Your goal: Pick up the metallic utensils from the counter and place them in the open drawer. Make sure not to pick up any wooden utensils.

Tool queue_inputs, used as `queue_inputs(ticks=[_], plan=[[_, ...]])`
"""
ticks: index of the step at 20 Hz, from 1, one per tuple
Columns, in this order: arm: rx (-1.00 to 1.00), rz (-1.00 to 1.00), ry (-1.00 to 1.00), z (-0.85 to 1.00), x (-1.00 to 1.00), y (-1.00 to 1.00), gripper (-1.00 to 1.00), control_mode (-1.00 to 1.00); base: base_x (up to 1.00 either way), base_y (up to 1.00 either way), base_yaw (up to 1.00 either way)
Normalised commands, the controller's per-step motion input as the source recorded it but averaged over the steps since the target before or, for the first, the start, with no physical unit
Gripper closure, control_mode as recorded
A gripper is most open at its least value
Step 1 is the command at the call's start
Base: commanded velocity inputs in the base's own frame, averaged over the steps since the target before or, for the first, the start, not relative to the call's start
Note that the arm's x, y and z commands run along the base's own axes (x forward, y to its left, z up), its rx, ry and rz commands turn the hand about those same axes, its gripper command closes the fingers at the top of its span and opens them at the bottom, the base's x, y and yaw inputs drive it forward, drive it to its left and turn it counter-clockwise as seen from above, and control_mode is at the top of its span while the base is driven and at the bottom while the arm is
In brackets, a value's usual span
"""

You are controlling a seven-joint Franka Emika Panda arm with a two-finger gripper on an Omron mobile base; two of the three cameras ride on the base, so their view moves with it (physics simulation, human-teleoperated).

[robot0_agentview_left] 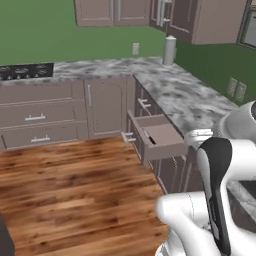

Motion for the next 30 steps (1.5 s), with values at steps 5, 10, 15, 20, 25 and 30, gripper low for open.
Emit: queue_inputs(ticks=[5,10,15,20,25,30], plan=[[0.0,0.0,0.0,0.0,0.0,0.0,-1.0,1.0,-1.0,0.43,0.0],[0.0,0.0,0.0,0.0,0.0,0.0,-1.0,1.0,-1.0,0.39,0.0],[0.0,0.0,0.0,0.0,0.0,0.0,-1.0,1.0,-1.0,0.43,0.0],[0.0,0.0,0.0,0.0,0.0,0.0,-1.0,1.0,-1.0,0.54,0.0],[0.0,0.0,0.0,0.0,0.0,0.0,-1.0,1.0,-1.0,0.8,0.0],[0.0,0.0,0.0,0.0,0.0,0.0,-1.0,1.0,-1.0,0.51,-0.01]])
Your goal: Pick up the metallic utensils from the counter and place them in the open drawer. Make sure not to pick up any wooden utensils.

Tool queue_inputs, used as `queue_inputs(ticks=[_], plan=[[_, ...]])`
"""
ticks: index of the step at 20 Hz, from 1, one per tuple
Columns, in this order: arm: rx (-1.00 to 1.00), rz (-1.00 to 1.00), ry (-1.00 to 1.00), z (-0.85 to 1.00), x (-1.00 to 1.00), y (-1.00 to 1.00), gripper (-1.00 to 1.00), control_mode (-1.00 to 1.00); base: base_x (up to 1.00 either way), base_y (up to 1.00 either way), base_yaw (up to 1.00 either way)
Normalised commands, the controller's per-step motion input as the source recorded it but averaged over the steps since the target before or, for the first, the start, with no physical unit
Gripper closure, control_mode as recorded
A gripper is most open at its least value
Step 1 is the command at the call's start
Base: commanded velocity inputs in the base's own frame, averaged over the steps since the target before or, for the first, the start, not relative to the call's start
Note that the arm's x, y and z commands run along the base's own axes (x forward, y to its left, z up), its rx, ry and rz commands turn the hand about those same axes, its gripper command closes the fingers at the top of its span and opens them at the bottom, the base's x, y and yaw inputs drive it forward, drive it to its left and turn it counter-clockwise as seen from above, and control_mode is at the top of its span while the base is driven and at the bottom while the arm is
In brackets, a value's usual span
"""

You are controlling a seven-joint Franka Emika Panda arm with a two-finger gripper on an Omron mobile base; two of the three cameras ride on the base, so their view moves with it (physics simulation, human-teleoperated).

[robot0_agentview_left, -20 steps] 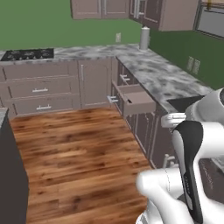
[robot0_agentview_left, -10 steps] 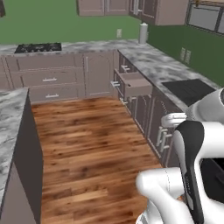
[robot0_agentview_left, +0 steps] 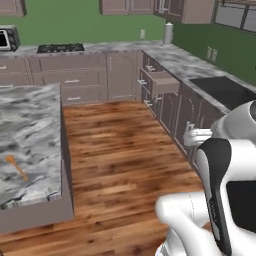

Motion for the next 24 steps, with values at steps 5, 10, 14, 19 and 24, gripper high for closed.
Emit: queue_inputs(ticks=[5,10,14,19,24], plan=[[0.0,0.0,0.0,0.0,0.0,0.0,-1.0,1.0,-0.97,0.78,0.0],[0.0,0.0,0.0,0.0,0.0,0.0,-1.0,1.0,-0.48,1.0,0.01],[0.0,0.0,0.0,0.0,0.0,0.0,-1.0,1.0,-0.01,1.0,0.04],[0.0,0.0,0.0,0.0,0.0,0.0,-1.0,1.0,0.57,0.87,0.02],[0.0,0.0,0.0,0.0,0.0,0.0,-1.0,1.0,0.37,0.99,0.01]])
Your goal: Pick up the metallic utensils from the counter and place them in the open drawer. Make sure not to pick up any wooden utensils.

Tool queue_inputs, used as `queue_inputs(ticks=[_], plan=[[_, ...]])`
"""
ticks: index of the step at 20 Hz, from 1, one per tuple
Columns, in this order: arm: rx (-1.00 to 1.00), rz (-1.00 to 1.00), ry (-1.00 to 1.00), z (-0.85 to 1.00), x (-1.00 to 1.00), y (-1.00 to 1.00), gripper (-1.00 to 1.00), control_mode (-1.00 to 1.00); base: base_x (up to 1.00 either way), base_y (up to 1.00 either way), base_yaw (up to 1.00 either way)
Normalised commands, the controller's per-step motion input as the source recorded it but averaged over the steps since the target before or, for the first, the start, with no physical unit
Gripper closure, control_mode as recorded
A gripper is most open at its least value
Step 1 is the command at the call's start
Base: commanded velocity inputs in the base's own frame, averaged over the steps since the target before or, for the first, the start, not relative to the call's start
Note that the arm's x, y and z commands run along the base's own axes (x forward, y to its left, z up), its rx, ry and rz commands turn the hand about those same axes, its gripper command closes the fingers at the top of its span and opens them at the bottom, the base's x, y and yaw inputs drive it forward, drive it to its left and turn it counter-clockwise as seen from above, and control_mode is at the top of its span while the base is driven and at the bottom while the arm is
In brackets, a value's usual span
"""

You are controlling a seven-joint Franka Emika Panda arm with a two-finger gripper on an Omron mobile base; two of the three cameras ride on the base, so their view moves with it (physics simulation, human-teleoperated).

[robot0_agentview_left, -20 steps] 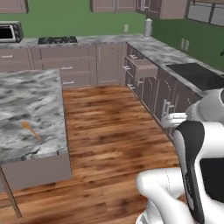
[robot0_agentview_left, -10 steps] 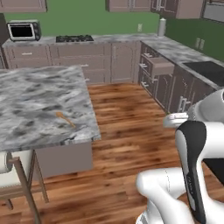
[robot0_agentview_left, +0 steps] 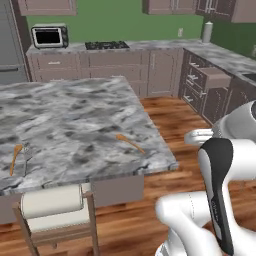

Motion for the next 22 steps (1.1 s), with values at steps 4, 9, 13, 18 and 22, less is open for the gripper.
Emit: queue_inputs(ticks=[4,9,13,18,22], plan=[[0.0,0.0,0.0,0.0,0.0,0.0,-1.0,1.0,-0.22,1.0,0.0],[0.0,0.0,0.0,0.0,0.0,0.0,-1.0,1.0,0.0,1.0,0.0],[0.0,0.0,0.0,0.0,0.0,0.0,-1.0,1.0,0.0,1.0,0.0],[0.0,0.0,0.0,0.0,0.0,0.0,-1.0,1.0,0.18,0.73,0.0],[0.0,0.0,0.0,0.0,0.0,0.0,-1.0,1.0,0.59,0.59,0.0]])
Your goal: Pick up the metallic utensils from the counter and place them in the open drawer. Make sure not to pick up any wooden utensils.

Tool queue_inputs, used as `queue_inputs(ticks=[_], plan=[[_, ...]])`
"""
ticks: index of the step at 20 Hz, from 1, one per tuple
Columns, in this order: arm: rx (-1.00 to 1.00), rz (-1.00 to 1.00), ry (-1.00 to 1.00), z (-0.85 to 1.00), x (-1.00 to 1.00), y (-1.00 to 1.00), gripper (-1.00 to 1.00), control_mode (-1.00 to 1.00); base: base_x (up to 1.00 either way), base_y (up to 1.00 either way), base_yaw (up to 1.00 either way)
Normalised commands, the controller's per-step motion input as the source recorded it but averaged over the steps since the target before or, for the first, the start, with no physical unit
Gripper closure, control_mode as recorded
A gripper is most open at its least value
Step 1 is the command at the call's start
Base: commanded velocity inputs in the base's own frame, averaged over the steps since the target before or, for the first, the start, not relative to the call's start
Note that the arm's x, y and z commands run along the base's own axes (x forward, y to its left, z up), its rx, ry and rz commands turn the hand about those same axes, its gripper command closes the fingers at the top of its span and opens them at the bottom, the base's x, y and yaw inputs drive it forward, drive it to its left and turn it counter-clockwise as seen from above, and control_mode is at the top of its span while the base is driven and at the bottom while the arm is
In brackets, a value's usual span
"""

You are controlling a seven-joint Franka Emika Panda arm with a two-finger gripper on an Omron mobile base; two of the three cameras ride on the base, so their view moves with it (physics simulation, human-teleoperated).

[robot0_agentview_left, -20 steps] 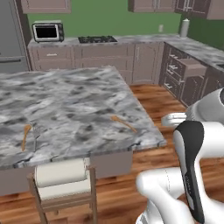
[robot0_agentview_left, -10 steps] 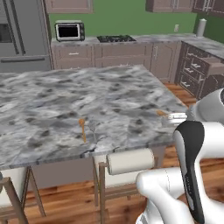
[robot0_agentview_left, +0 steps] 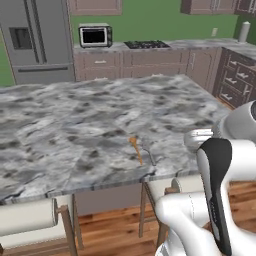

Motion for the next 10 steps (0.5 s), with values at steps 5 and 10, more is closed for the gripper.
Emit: queue_inputs(ticks=[5,10], plan=[[0.0,0.0,0.0,0.0,0.0,0.0,-1.0,1.0,0.74,0.62,0.0],[0.0,0.0,0.0,0.0,0.0,0.0,-1.0,1.0,0.7,0.39,0.03]])
